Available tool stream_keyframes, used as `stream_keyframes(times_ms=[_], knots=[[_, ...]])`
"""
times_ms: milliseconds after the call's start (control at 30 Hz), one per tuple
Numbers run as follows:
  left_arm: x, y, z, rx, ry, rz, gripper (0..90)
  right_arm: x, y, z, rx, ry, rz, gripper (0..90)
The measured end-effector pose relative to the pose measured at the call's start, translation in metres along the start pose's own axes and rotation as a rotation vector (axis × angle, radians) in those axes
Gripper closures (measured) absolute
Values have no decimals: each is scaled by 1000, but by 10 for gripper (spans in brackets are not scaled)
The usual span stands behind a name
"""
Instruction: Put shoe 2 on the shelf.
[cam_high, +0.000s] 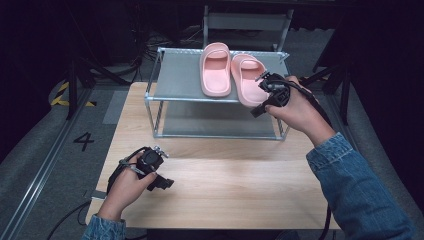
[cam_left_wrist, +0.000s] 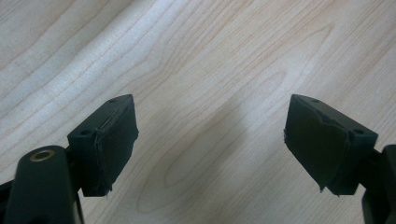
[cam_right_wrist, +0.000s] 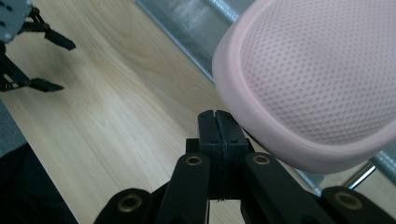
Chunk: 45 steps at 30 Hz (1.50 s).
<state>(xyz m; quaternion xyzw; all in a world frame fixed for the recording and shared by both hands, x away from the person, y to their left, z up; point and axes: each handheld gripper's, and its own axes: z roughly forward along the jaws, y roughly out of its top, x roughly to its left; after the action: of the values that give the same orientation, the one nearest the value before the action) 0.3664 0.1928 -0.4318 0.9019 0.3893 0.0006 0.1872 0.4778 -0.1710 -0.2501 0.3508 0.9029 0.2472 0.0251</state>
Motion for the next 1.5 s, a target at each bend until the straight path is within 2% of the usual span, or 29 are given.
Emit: stream_keyframes(times_ms=[333, 367, 600, 700, 867, 967, 1200, 1500], knots=[[0, -7, -1, 6, 8, -17, 178, -14, 17, 7, -18, 6, 39, 900], [1, -7, -1, 5, 9, -10, 178, -15, 20, 9, -17, 12, 48, 900], [2, -11, -3, 2, 11, -22, 178, -21, 31, 17, -11, 60, 83, 900], [3, -12, -3, 0, 14, -27, 178, -24, 35, 20, -5, 61, 98, 900], [3, -12, -3, 1, 14, -23, 178, -30, 39, 25, 1, 101, 132, 900], [3, -12, -3, 3, 14, -22, 178, -32, 41, 29, 12, 103, 143, 900], [4, -12, -3, 0, 19, -25, 178, -36, 42, 33, 31, 96, 152, 900], [3, -11, -3, 1, 10, -24, 178, -32, 45, 34, 30, 102, 149, 889]])
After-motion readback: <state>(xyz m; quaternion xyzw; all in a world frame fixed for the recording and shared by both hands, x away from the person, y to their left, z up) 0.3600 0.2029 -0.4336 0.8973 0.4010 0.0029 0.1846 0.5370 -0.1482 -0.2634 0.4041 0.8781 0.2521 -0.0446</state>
